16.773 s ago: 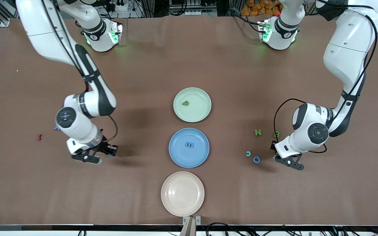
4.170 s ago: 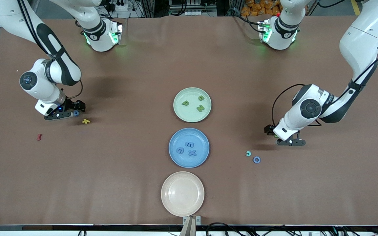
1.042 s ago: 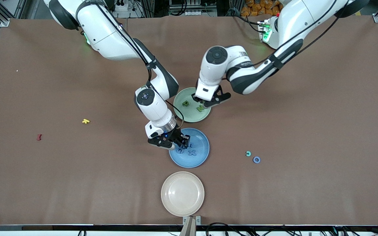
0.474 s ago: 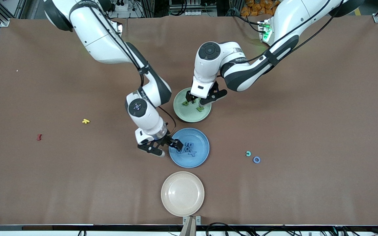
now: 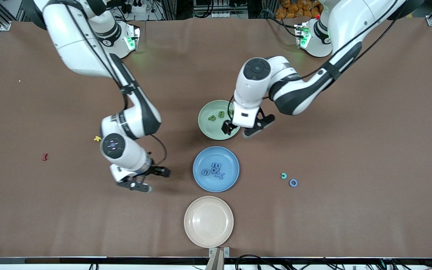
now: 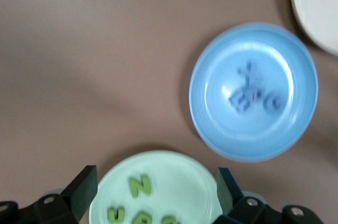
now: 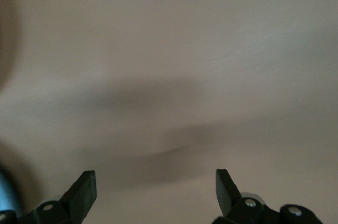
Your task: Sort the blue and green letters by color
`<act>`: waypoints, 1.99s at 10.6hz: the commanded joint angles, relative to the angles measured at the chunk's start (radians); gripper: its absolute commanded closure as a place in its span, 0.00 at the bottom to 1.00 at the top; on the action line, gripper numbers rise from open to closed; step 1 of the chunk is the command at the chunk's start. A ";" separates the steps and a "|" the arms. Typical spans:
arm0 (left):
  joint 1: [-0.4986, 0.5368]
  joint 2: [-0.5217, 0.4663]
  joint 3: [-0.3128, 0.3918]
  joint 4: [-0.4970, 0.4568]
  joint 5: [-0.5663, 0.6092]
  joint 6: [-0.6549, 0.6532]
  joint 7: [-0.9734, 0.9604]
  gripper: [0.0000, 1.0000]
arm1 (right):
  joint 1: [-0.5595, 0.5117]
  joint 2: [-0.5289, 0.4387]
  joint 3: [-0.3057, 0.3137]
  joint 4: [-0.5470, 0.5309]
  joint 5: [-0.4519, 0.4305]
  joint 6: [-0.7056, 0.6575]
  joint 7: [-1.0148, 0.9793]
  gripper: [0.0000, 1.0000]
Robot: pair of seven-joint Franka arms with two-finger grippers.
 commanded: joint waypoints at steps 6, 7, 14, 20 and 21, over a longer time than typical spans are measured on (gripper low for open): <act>0.257 -0.005 0.020 0.035 -0.114 -0.167 0.189 0.00 | -0.272 -0.179 -0.082 -0.131 -0.104 -0.051 -0.489 0.00; 0.276 -0.009 0.018 0.038 -0.118 -0.210 0.221 0.00 | -0.302 -0.214 -0.082 -0.132 -0.104 -0.052 -0.530 0.00; 0.461 -0.074 0.000 0.043 -0.169 -0.357 0.643 0.00 | -0.306 -0.530 -0.105 -0.117 -0.087 -0.408 -0.566 0.00; 0.162 -0.372 0.535 0.009 -0.567 -0.356 1.183 0.00 | -0.305 -0.688 -0.104 0.008 0.045 -0.779 -0.443 0.00; 0.096 -0.414 0.622 -0.032 -0.587 -0.354 1.244 0.00 | -0.305 -0.690 -0.104 0.027 0.045 -0.825 -0.443 0.00</act>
